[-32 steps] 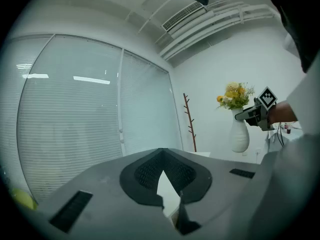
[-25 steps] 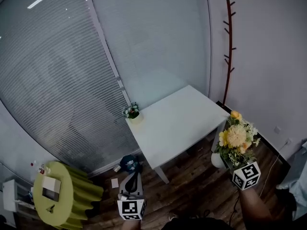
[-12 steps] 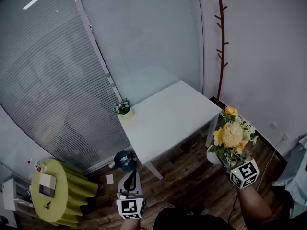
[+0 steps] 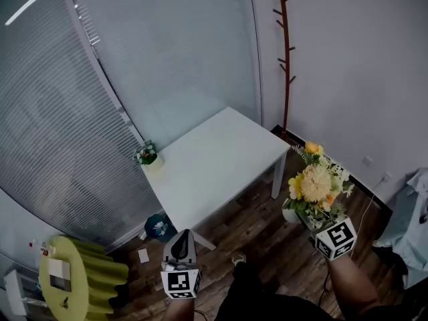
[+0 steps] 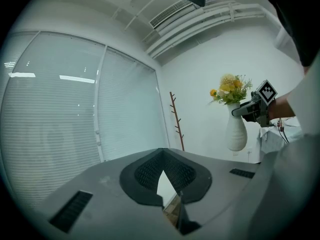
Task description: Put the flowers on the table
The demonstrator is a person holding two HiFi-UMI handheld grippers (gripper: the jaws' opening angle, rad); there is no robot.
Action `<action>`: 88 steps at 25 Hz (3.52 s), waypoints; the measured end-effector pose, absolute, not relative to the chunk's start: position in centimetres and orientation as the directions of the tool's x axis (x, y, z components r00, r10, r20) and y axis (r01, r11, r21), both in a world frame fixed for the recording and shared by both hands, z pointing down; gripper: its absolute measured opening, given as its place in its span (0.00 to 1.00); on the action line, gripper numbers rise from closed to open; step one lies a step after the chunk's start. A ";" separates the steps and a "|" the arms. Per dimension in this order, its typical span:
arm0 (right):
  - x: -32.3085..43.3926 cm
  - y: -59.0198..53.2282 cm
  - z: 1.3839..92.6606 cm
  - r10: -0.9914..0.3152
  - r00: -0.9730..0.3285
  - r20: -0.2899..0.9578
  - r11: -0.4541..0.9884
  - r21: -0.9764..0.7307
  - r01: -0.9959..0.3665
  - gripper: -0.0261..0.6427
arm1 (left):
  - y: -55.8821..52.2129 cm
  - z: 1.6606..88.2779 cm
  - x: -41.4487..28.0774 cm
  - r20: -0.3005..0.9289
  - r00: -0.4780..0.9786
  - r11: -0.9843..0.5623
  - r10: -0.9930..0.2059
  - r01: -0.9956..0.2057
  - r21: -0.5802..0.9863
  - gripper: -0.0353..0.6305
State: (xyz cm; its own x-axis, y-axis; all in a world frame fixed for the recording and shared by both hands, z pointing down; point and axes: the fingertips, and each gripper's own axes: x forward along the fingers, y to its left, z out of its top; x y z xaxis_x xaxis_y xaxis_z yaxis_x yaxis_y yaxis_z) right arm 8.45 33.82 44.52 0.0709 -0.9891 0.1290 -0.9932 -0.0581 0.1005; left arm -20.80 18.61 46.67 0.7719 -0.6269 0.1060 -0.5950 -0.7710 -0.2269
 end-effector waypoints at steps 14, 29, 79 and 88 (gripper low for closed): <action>13.8 27.2 43.8 -0.989 0.102 0.107 -0.092 0.098 -0.991 0.42 | 10.8 45.7 -11.7 0.088 0.829 -0.824 -0.552 -0.526 -0.210 0.05; 15.8 16.0 43.4 -0.986 0.093 0.135 -0.078 0.111 -0.991 0.42 | -1.4 45.3 -10.5 0.074 0.799 -0.796 -0.596 -0.578 -0.178 0.05; 15.5 -18.1 40.0 -0.880 -0.459 0.124 0.473 0.128 -0.872 0.42 | -20.0 42.2 -13.4 0.095 0.412 -0.422 -0.906 -0.898 -0.124 0.05; 14.0 -22.8 42.3 -0.794 -0.591 0.145 0.607 0.125 -0.785 0.42 | -22.0 43.5 -12.9 0.111 0.296 -0.308 -0.949 -0.945 -0.108 0.05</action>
State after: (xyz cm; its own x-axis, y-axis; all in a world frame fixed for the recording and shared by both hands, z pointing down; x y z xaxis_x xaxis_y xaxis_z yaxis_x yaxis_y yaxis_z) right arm 13.97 -22.75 42.34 -0.5908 -0.7936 0.1452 -0.7847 0.6071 0.1251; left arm -12.88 -21.95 43.47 0.2963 -0.9487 0.1107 -0.9453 -0.3078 -0.1077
